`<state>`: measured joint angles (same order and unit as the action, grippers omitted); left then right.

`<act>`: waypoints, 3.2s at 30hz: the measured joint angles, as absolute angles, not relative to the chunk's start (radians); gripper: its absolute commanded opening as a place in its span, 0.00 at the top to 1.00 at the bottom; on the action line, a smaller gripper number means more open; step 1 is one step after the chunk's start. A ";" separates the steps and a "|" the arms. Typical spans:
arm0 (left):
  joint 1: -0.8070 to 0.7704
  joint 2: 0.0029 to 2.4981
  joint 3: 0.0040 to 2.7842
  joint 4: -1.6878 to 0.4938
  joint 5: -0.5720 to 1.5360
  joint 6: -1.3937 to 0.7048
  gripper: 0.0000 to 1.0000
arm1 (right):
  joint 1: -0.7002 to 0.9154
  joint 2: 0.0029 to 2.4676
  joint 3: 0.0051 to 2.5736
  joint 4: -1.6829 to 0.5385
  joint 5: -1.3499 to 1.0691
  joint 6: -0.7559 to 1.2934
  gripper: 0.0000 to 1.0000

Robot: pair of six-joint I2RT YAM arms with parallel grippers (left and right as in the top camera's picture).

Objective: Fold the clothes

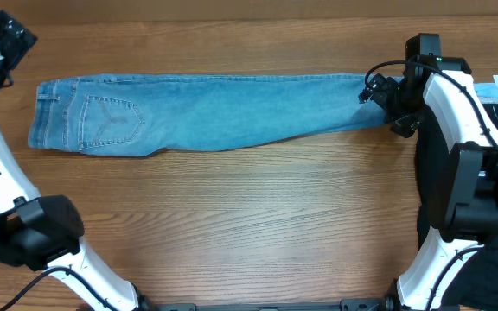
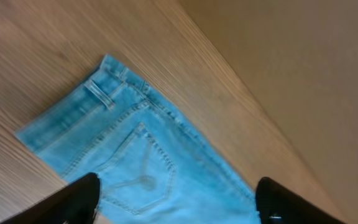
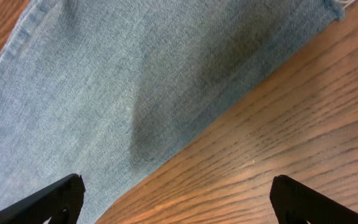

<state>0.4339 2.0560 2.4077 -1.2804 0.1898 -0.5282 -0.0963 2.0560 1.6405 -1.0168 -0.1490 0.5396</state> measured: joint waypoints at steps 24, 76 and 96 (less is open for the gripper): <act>0.106 2.509 2.555 -1.335 -0.152 -0.969 0.37 | -0.096 2.056 1.641 -1.017 -0.149 0.540 0.00; 0.171 2.535 2.711 -1.199 -0.242 -0.687 0.28 | -0.096 2.056 1.640 -1.016 -0.149 0.539 0.00; 0.297 2.735 2.694 -1.074 -0.183 -0.838 0.96 | -0.096 2.056 1.640 -1.017 -0.149 0.540 0.00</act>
<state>0.2970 2.7346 2.6938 -1.0737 -0.1829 -0.8379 -0.0963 2.0560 1.6398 -1.0172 -0.1490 0.5396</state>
